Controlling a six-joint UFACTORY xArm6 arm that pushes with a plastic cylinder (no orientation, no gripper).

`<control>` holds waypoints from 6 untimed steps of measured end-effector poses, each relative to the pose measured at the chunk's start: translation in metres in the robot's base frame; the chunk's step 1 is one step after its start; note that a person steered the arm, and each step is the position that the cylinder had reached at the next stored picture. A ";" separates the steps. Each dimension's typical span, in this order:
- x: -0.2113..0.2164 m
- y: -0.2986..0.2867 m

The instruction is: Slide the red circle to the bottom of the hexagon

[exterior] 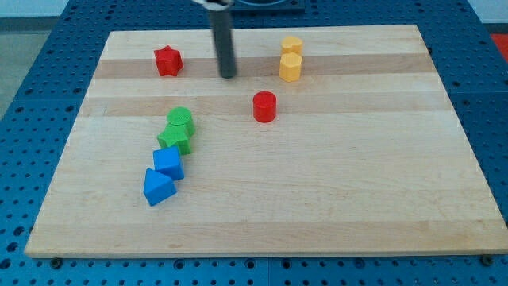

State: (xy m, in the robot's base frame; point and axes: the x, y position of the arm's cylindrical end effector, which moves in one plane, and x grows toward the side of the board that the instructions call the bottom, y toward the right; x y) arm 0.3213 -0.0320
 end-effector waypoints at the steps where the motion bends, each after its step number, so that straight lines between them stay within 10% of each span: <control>1: 0.031 0.059; 3: 0.108 0.077; 4: 0.090 -0.019; 6: 0.080 0.016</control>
